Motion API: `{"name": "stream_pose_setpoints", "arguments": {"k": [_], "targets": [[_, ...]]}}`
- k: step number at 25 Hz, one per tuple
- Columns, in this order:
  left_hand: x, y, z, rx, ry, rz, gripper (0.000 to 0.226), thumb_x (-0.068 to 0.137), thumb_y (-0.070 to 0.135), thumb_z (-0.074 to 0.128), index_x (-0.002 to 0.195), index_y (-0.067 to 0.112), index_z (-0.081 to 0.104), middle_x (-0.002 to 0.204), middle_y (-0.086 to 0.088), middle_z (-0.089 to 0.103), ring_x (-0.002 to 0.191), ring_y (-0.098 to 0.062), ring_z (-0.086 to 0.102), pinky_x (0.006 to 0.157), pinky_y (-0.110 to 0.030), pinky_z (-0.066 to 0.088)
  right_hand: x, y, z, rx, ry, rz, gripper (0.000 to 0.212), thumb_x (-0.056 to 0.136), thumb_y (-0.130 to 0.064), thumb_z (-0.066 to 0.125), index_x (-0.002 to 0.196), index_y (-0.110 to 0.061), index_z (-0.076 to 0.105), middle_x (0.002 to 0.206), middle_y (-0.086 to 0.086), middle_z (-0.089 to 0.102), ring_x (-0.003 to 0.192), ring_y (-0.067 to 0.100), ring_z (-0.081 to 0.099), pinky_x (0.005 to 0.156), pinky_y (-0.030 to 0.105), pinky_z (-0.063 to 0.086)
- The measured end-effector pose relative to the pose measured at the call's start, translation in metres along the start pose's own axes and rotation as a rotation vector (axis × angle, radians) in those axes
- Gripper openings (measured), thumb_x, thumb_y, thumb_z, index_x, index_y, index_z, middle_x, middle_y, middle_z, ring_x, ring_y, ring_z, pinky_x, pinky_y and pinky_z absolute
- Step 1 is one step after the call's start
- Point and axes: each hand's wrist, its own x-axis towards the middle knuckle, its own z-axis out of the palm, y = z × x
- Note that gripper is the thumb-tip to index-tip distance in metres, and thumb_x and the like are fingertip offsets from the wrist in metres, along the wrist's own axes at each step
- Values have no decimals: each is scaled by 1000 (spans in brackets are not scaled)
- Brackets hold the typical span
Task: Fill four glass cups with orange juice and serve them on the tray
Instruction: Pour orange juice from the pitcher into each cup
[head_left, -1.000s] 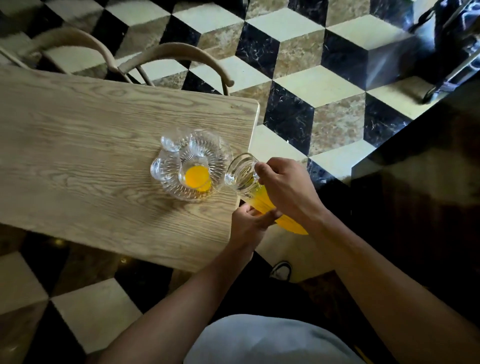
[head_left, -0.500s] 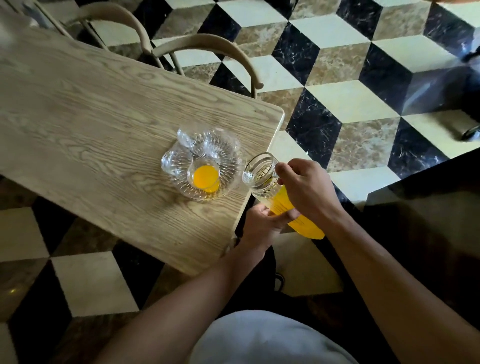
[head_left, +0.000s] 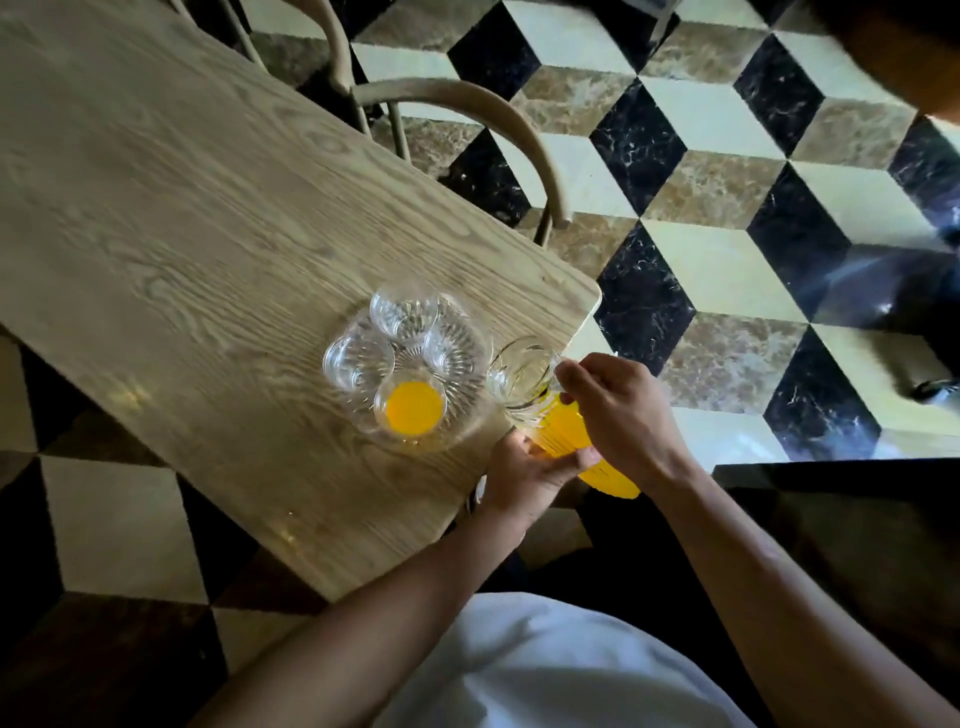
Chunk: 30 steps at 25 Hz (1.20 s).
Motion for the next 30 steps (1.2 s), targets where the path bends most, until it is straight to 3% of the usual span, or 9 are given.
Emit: {"name": "stream_pose_setpoints", "arguments": {"k": [4, 8, 10, 12, 15, 20, 23, 25, 30], "targets": [[13, 11, 2, -62, 36, -28, 58, 58, 42, 102, 57, 24, 47, 47, 16, 45, 45, 1, 36, 49, -16, 33, 21, -11, 0, -46, -60, -21, 38, 100, -31, 59, 75, -3, 68, 46, -19, 57, 49, 8, 47, 52, 28, 34], [14, 26, 14, -149, 55, -9, 55, 80, -14, 82, 60, 24, 47, 36, 18, 47, 36, 11, 44, 47, -4, 36, 38, -19, -1, -69, -101, -42, 37, 99, -28, 61, 78, 1, 70, 57, -6, 58, 58, 16, 51, 55, 31, 37], [23, 21, 16, -188, 80, -16, 57, 74, -2, 92, 57, 22, 43, 38, 17, 44, 37, 9, 39, 46, -6, 33, 46, -22, -2, -100, -125, -52, 38, 99, -28, 61, 79, 4, 69, 56, -5, 56, 56, 16, 49, 53, 30, 36], [32, 13, 19, -203, 132, -55, 60, 58, 31, 100, 56, 14, 42, 45, 16, 44, 43, 2, 36, 49, -13, 32, 53, -24, -4, -126, -132, -78, 40, 99, -28, 60, 80, 6, 68, 56, 1, 57, 54, 18, 48, 51, 30, 35], [35, 11, 30, -206, 198, -76, 66, 47, 59, 98, 66, 9, 59, 60, 5, 57, 55, -9, 48, 61, -26, 41, 61, -26, -6, -173, -135, -124, 41, 98, -28, 60, 82, 9, 67, 68, 23, 63, 58, 24, 48, 50, 29, 34], [36, 23, 41, -206, 243, -105, 66, 53, 41, 98, 56, 26, 34, 36, 16, 33, 35, 4, 28, 44, -12, 26, 72, -31, -3, -266, -165, -183, 46, 95, -35, 58, 83, 9, 66, 75, 28, 65, 73, 44, 59, 55, 34, 38], [41, 19, 45, -234, 299, -131, 56, 41, 56, 91, 56, 26, 47, 45, 16, 43, 50, -4, 41, 58, -25, 39, 77, -36, 0, -315, -179, -209, 57, 83, -46, 48, 82, 7, 67, 79, 27, 69, 80, 44, 63, 66, 42, 51], [44, 19, 47, -261, 303, -134, 54, 43, 55, 95, 53, 25, 51, 46, 16, 42, 51, -7, 39, 60, -29, 37, 80, -39, 2, -339, -177, -221, 57, 80, -46, 46, 82, 7, 67, 82, 27, 70, 81, 44, 64, 69, 45, 53], [50, 23, 50, -310, 320, -165, 78, 34, 64, 98, 54, 27, 33, 43, 15, 30, 48, -9, 28, 56, -29, 32, 90, -47, 10, -391, -208, -213, 48, 85, -41, 50, 74, 4, 62, 82, 25, 72, 80, 46, 66, 68, 48, 57]]}}
